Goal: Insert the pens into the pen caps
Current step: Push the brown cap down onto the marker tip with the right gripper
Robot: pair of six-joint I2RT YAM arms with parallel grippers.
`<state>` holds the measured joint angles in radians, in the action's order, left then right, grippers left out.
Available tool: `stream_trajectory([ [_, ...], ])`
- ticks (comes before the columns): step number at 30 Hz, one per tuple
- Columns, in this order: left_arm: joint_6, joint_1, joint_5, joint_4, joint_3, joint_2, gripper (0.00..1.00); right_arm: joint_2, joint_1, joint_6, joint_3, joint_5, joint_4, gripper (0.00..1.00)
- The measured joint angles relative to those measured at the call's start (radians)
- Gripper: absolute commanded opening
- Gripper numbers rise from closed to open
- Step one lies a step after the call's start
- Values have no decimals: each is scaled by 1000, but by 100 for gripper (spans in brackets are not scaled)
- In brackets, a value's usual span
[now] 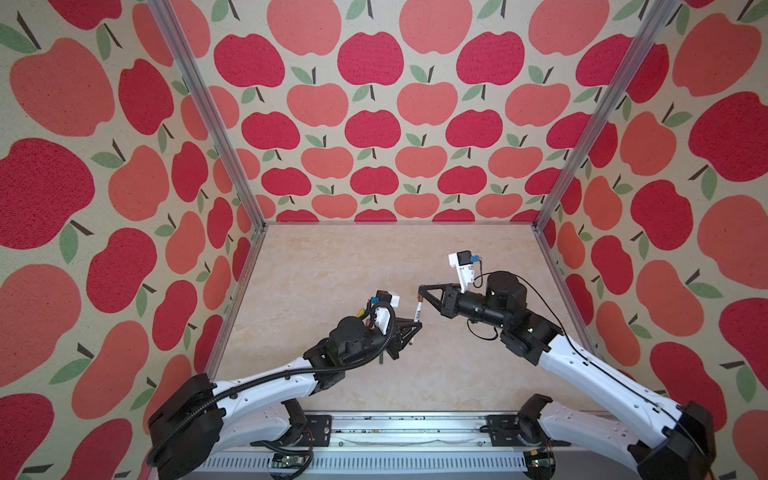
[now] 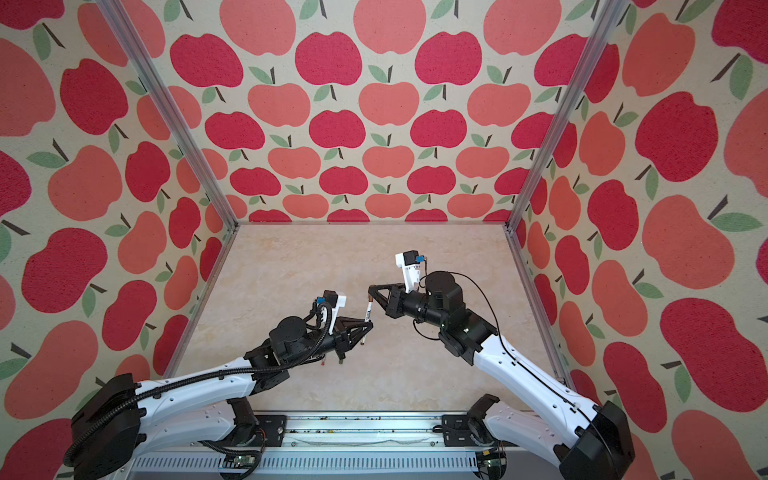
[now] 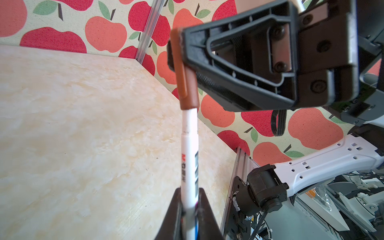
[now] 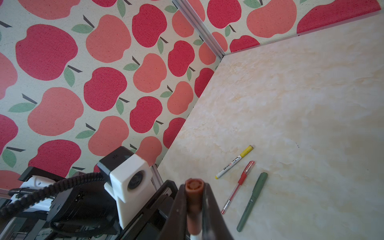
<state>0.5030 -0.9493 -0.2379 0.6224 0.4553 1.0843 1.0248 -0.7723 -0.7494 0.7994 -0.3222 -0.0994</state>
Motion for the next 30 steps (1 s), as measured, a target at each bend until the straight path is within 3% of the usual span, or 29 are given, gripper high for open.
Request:
stream_trajectory([
  [30,-55,52,-18,-75,0,-21,0,23,-46,19,-109,54,-164,5],
])
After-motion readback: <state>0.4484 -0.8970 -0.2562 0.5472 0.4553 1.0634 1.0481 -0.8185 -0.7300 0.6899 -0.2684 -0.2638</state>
